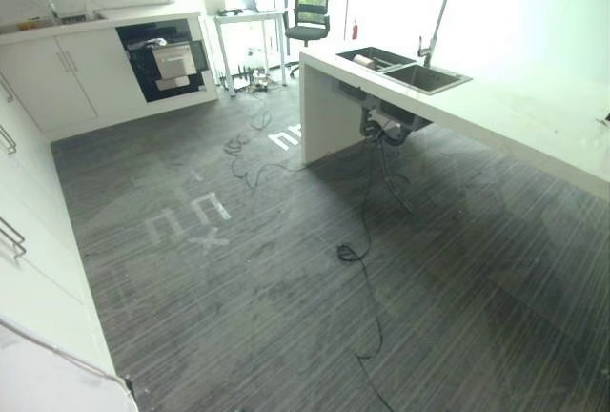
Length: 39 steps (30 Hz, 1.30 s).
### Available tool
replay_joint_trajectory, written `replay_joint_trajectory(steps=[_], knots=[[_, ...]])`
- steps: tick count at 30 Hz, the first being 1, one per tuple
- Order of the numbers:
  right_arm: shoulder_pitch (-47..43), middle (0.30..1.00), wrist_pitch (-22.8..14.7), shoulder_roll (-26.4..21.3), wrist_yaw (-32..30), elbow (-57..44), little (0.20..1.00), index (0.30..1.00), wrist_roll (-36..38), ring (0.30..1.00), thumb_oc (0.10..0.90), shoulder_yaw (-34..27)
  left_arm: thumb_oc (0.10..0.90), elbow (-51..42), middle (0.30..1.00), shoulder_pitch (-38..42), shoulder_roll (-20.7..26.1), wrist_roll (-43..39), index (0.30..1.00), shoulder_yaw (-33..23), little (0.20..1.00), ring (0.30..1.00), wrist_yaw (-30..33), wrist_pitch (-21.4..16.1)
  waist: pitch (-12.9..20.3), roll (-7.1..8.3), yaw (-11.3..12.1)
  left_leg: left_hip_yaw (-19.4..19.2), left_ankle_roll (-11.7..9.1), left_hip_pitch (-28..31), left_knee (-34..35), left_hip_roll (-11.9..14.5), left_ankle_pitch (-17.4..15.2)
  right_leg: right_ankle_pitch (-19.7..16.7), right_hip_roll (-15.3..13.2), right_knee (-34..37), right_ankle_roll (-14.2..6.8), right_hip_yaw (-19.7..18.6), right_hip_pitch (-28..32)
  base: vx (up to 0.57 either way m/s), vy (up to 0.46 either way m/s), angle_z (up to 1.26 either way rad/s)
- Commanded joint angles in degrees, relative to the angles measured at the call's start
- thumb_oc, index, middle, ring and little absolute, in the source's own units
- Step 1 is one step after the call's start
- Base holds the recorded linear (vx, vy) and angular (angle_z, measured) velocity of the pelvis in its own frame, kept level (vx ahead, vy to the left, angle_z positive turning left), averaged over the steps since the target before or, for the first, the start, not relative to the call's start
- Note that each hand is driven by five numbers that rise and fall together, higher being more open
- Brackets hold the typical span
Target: Place the dishes in the dishwasher.
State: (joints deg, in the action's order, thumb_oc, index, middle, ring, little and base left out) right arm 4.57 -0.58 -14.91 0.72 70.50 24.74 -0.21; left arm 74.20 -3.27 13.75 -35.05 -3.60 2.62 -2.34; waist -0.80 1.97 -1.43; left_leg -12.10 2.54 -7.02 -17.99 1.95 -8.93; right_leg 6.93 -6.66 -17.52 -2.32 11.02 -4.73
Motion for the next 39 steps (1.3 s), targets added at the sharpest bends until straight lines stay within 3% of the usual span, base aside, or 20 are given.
replay_joint_trajectory(steps=[1, 18, 27, 29, 32, 37, 39], knots=[[-3.16, 0.900, -1.39, -1.85, -0.33, 1.66, 0.900, 0.900, -2.32, 0.900, 0.800, -0.89, 0.800, -0.11, 0.900, 2.66, 1.81, 2.84, 0.900, -0.06, 0.900, 0.900, 0.28, -0.47, -0.40, -0.82, 0.17, 0.38, -5.72, 3.38, 0.80, 5.34, -2.67, 0.03, -3.33, 0.33, -6.06, -0.16, -0.26, 0.00, 0.000, 0.00], [-2.53, 0.900, -2.88, -1.51, -0.55, 1.81, 0.900, 0.900, -4.70, 0.900, 0.800, 0.58, 0.800, -0.21, 0.900, 2.78, 1.18, 3.56, 0.900, 0.81, 0.900, 0.900, -1.33, -1.39, -0.94, -0.56, -0.17, 0.36, -5.90, 3.47, 0.80, 5.62, -2.56, 0.21, -3.09, 0.33, -5.87, -0.21, -0.01, 0.00, -0.001, 0.00], [-2.56, 0.900, -3.43, -1.60, 1.04, 1.10, 0.900, 0.900, 1.80, 0.900, 0.800, -1.13, 0.800, -1.41, 0.900, 3.13, 0.82, 3.80, 0.900, 1.59, 0.900, 0.900, -3.22, -3.20, -1.26, -0.23, -0.40, 0.43, -6.43, 3.69, 0.80, 6.70, -2.24, 0.76, -2.21, 0.33, -5.27, -0.09, 0.44, 0.05, -0.046, -0.01], [-2.50, 0.900, -5.42, -2.24, 1.65, 0.55, 0.900, 0.900, 0.92, 0.900, 0.800, -1.88, 0.800, -2.75, 0.900, 3.20, 1.16, 1.37, 0.900, 0.87, 0.900, 0.900, -3.96, -4.54, -1.32, -0.17, -0.35, 0.73, -6.60, 3.80, 0.80, 6.90, -2.14, 0.98, -1.85, 0.33, -5.06, -0.15, 0.63, 0.10, -0.125, 0.00], [-2.26, 0.900, -6.12, -2.90, 1.42, -7.62, 0.900, 0.900, 3.28, 0.900, 0.800, -1.42, 0.800, -9.51, 0.900, 2.91, 1.76, 4.54, 0.900, 1.63, 0.900, 0.900, -4.40, -6.20, -2.01, -0.14, -0.40, 1.23, -6.99, 3.66, 0.80, 7.43, -1.44, 0.90, -1.28, 0.33, -4.48, -0.22, 0.64, 0.05, -0.165, 0.04], [0.31, 0.900, -7.64, -3.89, 0.31, -23.20, 0.900, 0.900, 3.73, 0.900, 0.800, -2.63, 0.800, -20.58, 0.900, 0.22, 2.19, 0.41, 0.900, -1.00, 0.900, 0.900, -4.89, -8.40, -3.32, -0.17, -0.43, 2.88, -7.74, 4.38, 0.80, 7.47, 0.07, 1.25, 0.64, 0.33, -3.24, -1.00, 0.84, 0.04, -0.166, 0.02], [0.63, 0.900, -8.02, -3.95, 0.38, -24.10, 0.900, 0.900, 3.99, 0.900, 0.800, -2.77, 0.800, -21.27, 0.900, -0.20, 2.16, 0.51, 0.900, -1.18, 0.900, 0.900, -4.97, -9.06, -3.48, -0.14, -0.37, 2.93, -7.84, 4.55, 0.80, 7.48, 0.28, 1.29, 0.83, 0.33, -3.10, -1.12, 0.97, 0.02, -0.064, -0.03]])
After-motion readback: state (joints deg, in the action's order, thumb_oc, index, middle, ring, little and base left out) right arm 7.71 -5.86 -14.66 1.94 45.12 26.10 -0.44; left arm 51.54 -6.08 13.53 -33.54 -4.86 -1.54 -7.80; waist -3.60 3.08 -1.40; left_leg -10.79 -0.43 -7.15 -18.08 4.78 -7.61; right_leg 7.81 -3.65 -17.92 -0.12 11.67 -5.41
